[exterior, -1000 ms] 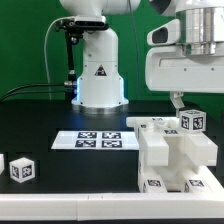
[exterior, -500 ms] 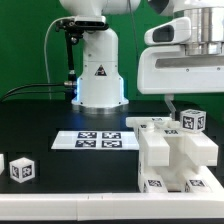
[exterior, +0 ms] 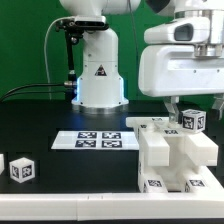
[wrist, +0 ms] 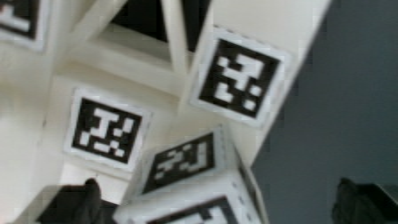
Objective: Assemble chair
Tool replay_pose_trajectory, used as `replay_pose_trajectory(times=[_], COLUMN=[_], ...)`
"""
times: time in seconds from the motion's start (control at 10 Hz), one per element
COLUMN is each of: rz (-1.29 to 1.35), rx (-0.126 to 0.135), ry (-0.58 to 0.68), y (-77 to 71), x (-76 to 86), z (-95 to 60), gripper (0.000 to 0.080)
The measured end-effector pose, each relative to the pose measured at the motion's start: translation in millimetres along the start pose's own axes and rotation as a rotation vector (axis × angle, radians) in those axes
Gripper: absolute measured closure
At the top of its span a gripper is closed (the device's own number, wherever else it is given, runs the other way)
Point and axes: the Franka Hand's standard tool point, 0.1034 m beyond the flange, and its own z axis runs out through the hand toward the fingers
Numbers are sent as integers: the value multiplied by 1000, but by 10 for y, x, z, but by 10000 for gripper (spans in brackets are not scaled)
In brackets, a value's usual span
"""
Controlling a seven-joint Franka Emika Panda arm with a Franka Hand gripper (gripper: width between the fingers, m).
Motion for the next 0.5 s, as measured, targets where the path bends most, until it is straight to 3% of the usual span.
replay_pose_trajectory(times=[0.3, 0.5], rz=[14, 107], rx=[1, 2], ry=[-1, -1], y=[27, 23], x=[-9, -9], z=[4, 6], gripper=[162, 513])
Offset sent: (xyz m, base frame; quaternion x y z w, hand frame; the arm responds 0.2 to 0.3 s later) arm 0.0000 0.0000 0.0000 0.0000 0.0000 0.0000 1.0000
